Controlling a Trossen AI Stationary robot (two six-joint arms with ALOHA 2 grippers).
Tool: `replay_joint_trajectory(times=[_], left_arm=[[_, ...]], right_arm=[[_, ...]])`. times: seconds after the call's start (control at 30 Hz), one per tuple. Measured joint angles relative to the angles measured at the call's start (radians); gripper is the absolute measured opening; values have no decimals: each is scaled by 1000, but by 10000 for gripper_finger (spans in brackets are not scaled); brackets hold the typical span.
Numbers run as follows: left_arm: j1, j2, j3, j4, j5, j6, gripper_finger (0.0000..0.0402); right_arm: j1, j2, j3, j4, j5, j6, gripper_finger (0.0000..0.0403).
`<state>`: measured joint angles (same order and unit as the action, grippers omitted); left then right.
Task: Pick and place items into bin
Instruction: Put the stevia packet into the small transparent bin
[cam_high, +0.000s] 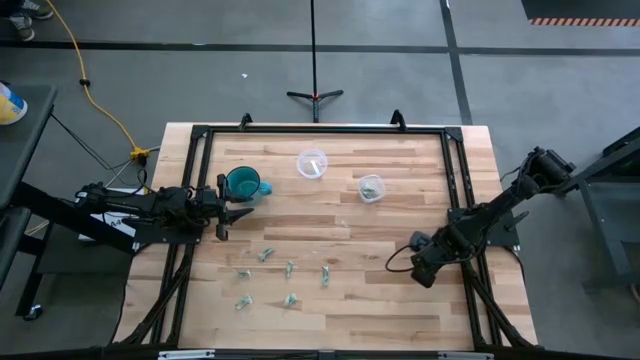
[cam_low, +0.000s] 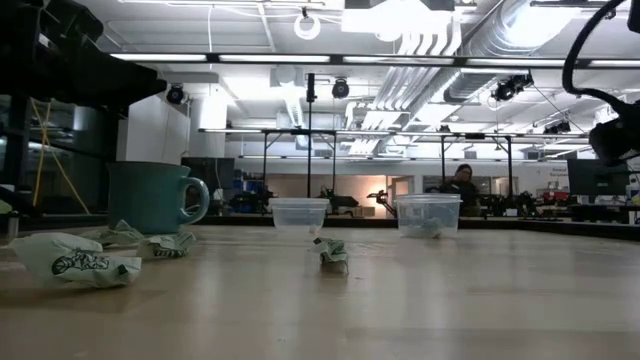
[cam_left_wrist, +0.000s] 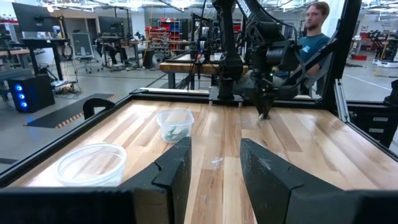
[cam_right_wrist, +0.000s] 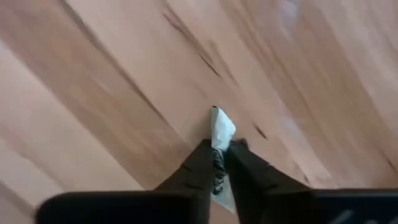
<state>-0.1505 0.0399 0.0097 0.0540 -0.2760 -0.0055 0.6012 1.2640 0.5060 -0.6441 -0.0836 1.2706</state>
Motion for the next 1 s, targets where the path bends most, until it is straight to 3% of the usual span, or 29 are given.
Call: replay_joint_trajectory(times=[0.07, 0.2, 0.5, 0.67, 1.0], left_arm=[[0, 0, 0, 0, 0, 0, 172], [0, 0, 0, 0, 0, 0, 172], [0, 0, 0, 0, 0, 0, 172], [0, 0, 0, 0, 0, 0, 172], [0, 0, 0, 0, 0, 0, 172]], right_arm=[[-10, 0, 0, 38, 6, -34, 8], [-42, 0, 0, 178, 95, -137, 18], [-171, 0, 1, 555, 333, -674, 10], [-297, 0, 2, 723, 456, -884, 3], [-566, 0, 2, 799, 471, -1056, 5]])
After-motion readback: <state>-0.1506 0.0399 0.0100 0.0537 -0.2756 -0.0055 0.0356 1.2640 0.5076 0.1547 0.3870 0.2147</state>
